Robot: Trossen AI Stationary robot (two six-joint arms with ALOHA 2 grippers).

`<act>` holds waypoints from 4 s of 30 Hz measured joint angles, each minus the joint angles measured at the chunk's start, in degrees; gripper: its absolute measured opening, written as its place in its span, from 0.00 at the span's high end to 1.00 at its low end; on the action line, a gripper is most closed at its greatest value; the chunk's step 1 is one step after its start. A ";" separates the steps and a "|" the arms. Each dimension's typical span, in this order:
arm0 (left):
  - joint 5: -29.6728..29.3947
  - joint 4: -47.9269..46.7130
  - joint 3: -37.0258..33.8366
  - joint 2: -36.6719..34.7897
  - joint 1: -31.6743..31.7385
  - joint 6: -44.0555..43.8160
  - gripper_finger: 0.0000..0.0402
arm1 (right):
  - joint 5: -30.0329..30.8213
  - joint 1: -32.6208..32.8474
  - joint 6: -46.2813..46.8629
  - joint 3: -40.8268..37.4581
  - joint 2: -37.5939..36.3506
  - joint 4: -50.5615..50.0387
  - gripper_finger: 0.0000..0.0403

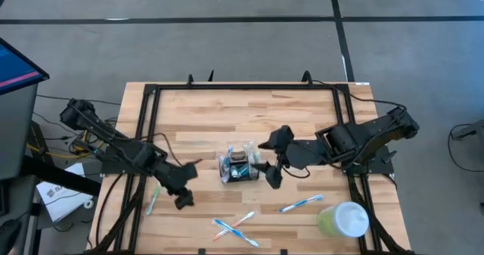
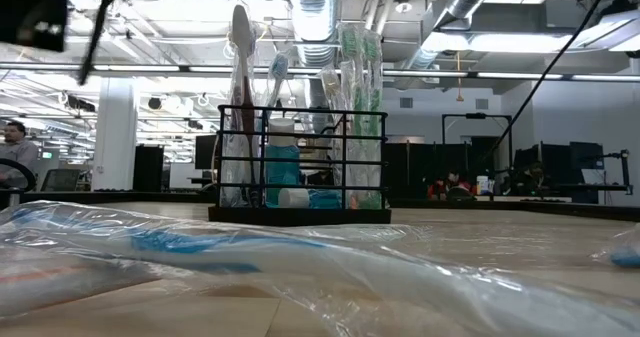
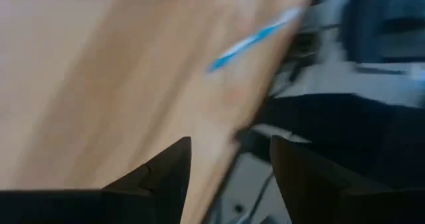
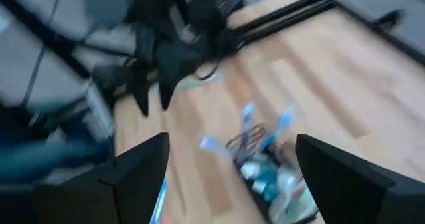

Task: Pick & Place toothbrushing station
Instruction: Put the left blue toothbrush into the top left section of the mesh organizer

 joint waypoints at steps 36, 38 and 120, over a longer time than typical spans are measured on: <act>-25.38 7.97 19.17 38.06 -12.01 42.54 0.56 | -8.20 3.52 -5.46 -1.64 1.44 -18.74 0.21; -28.67 8.78 19.20 36.87 -11.78 42.90 0.54 | -8.20 3.45 -5.48 -1.64 1.44 -18.73 0.21; -58.84 12.99 19.17 10.62 -10.17 28.65 1.00 | -8.49 -0.52 -8.84 -1.64 1.44 -15.22 0.21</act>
